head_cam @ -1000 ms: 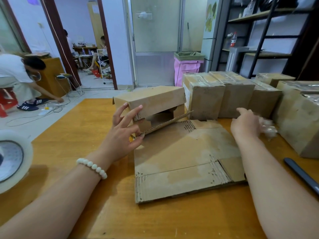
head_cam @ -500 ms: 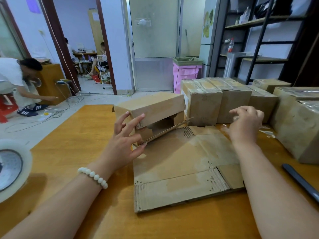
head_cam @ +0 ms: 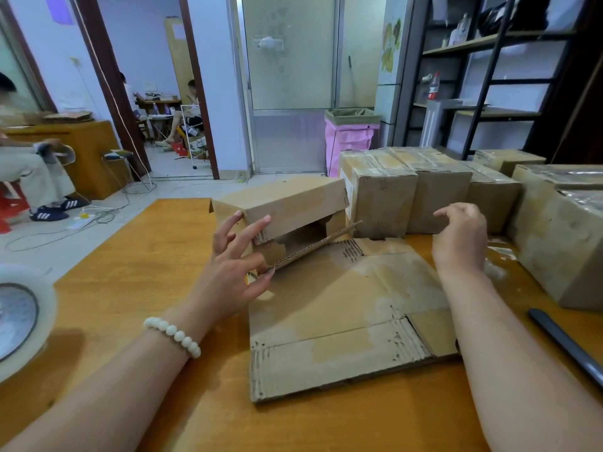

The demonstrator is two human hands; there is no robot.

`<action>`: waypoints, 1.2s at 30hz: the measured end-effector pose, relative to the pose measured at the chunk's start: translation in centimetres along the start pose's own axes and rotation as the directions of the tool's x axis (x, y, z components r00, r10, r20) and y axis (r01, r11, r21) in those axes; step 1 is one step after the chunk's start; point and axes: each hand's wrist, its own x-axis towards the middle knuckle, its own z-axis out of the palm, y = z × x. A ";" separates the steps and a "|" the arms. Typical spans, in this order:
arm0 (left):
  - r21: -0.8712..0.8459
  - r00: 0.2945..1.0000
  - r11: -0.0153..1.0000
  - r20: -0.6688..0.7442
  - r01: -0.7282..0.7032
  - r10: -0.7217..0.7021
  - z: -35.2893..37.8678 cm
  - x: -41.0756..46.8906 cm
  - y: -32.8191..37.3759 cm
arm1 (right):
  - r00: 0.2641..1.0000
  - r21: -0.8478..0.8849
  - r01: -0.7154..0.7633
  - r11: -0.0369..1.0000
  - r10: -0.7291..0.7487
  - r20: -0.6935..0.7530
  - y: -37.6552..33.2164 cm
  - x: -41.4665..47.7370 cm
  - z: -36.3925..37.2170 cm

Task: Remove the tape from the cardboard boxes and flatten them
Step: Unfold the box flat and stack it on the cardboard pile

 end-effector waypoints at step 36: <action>0.002 1.000 1.000 -0.005 -0.024 0.024 -0.1 0.2 0.2 | 0.997 -0.199 -0.038 0.979 0.049 0.055 -0.6 -0.3 -1.0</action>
